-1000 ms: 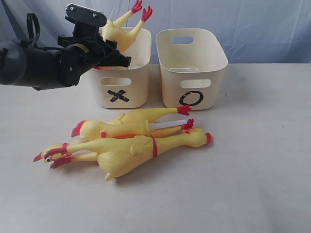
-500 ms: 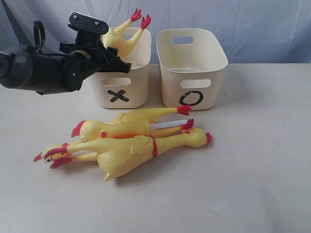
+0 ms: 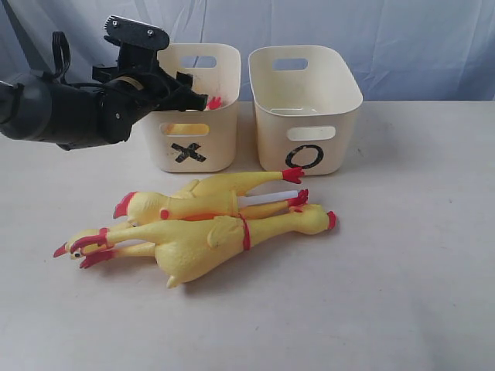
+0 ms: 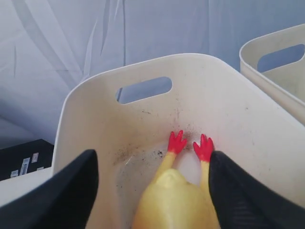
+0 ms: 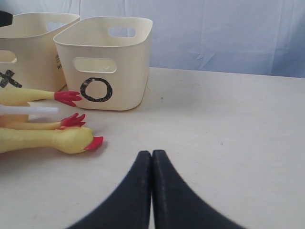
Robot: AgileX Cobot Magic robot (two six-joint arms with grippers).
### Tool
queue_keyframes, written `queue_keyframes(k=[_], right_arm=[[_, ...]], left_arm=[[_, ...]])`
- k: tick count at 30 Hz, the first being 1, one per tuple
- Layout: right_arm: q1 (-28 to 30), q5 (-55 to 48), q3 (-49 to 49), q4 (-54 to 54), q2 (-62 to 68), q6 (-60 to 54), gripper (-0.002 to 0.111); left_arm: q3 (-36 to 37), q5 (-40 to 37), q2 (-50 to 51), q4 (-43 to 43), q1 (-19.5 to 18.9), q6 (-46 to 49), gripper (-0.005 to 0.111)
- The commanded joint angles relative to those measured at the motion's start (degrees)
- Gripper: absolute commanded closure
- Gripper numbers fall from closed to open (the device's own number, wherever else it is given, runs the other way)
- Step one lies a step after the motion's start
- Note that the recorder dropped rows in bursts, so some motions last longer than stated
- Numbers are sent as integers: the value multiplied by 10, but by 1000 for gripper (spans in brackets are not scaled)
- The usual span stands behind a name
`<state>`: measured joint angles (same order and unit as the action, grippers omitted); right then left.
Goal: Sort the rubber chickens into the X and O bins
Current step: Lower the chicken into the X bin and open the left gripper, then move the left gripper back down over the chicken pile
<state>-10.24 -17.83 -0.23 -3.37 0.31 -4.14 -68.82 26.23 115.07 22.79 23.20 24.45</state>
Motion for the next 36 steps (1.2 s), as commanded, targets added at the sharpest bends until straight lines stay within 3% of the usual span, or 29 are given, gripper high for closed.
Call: queue_keyframes(k=[1, 7, 16, 20, 27, 31, 36], right_arm=[[-1, 4, 2, -1, -3, -2, 108], [-1, 4, 2, -1, -3, -2, 108], [-1, 4, 2, -1, -3, -2, 108], [-1, 4, 2, -1, -3, -2, 108], [-1, 4, 2, -1, -3, -2, 108], [-1, 4, 2, -1, -3, -2, 108], [-1, 4, 2, -1, -3, -2, 108]], left_arm=[[-3, 8, -13, 3, -3, 0, 43], [-3, -18, -61, -5, -3, 1, 43], [-3, -216, -176, -161, -3, 4, 51], [-3, -323, -227, -187, -2, 4, 64], [-3, -514, -299, -188, -2, 1, 106], [2, -631, -308, -161, -2, 2, 107], [39, -689, -308, -139, -2, 59, 107]])
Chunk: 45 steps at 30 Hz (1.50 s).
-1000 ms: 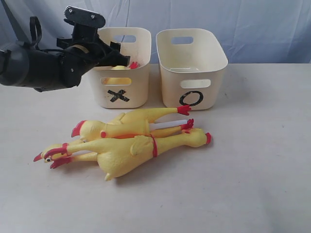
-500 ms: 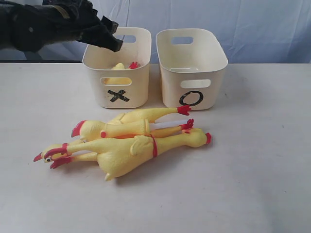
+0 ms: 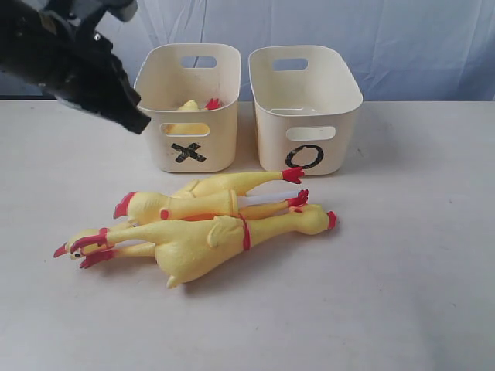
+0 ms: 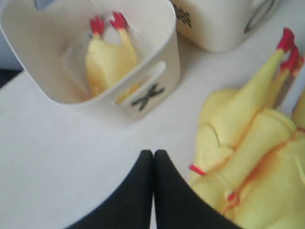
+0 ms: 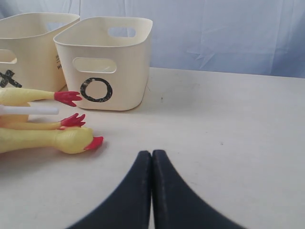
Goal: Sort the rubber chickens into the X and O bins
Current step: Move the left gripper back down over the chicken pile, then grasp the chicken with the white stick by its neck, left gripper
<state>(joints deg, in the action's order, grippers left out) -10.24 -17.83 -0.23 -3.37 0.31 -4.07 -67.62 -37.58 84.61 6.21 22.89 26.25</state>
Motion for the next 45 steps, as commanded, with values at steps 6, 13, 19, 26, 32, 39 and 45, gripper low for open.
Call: queue_keyframes(k=[6, 13, 19, 26, 32, 39, 45], right_arm=[[-1, 4, 2, -1, -3, -2, 108], [-1, 4, 2, -1, -3, -2, 108], [-1, 4, 2, -1, -3, -2, 108], [-1, 4, 2, -1, -3, -2, 108], [-1, 4, 2, -1, -3, -2, 108], [-1, 4, 2, -1, -3, -2, 108], [-1, 4, 2, -1, -3, -2, 108]], left_arm=[[62, -52, -3, 116, 1, 119, 107], [107, -24, -1, 202, 1, 347, 107], [142, -26, 19, 364, 1, 630, 106], [146, 18, 53, 391, 1, 677, 74], [146, 96, 99, 411, 1, 700, 53], [146, 128, 135, 449, 1, 760, 53], [146, 141, 141, 473, 1, 796, 53]])
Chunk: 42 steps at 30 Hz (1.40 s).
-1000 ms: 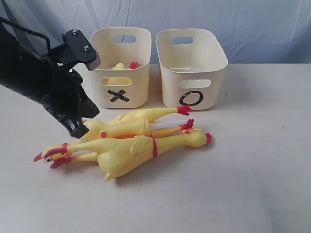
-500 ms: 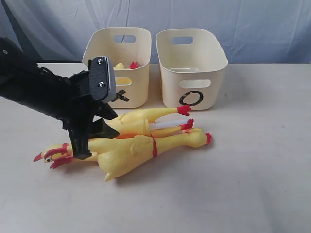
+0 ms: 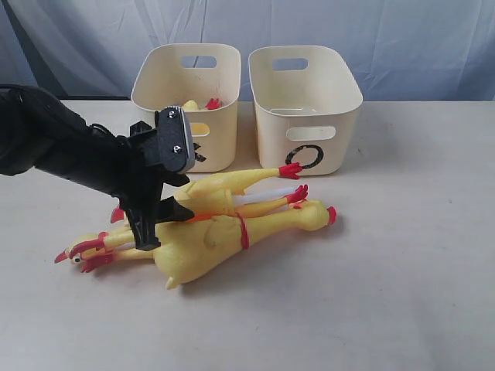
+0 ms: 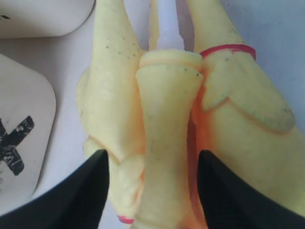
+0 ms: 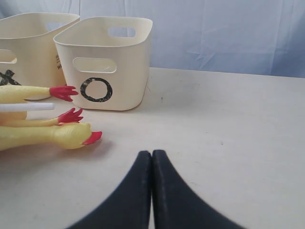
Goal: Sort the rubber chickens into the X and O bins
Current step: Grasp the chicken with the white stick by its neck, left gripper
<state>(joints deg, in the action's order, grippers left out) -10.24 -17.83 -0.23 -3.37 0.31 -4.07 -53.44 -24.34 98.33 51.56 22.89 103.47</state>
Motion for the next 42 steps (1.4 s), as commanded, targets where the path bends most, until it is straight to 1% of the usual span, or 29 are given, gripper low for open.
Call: queue_keyframes(k=[1, 23, 37, 39, 41, 42], right_arm=[[-1, 4, 2, -1, -3, -2, 108], [-1, 4, 2, -1, -3, -2, 108], [-1, 4, 2, -1, -3, -2, 108], [-1, 4, 2, -1, -3, -2, 108], [-1, 4, 2, -1, -3, -2, 108], [-1, 4, 2, -1, -3, -2, 108]], left_arm=[[4, 9, 3, 19, 1, 30, 53], [4, -10, 3, 18, 1, 37, 53], [4, -9, 47, 19, 1, 37, 53], [4, -9, 47, 19, 1, 37, 56], [4, -9, 47, 19, 1, 37, 64], [4, -9, 47, 19, 1, 37, 69]])
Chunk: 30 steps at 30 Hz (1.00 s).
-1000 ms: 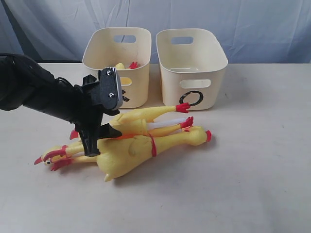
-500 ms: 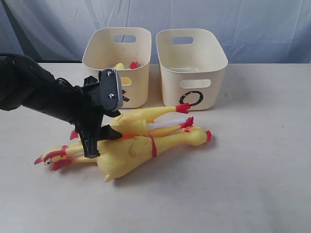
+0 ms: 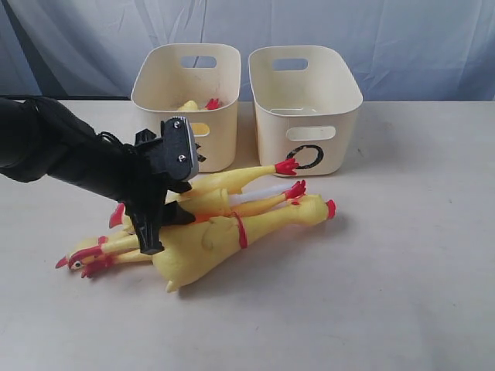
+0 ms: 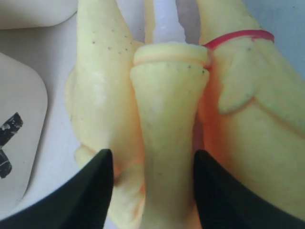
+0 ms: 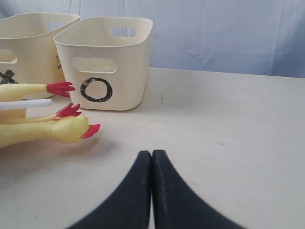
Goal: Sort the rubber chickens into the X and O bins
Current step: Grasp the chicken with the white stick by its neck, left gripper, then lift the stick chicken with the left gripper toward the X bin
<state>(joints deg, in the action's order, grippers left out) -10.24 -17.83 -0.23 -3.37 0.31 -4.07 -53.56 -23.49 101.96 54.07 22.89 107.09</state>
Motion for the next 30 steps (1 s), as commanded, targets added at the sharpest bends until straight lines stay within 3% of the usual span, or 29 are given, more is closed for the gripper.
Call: queue_keyframes(k=[1, 7, 30], right_arm=[[-1, 4, 2, -1, -3, -2, 108], [-1, 4, 2, -1, -3, -2, 108], [-1, 4, 2, -1, -3, -2, 108]], left_arm=[[5, -17, 11, -7, 1, 1, 76], [5, -24, 11, -8, 1, 1, 107], [5, -49, -83, -14, 1, -3, 107]])
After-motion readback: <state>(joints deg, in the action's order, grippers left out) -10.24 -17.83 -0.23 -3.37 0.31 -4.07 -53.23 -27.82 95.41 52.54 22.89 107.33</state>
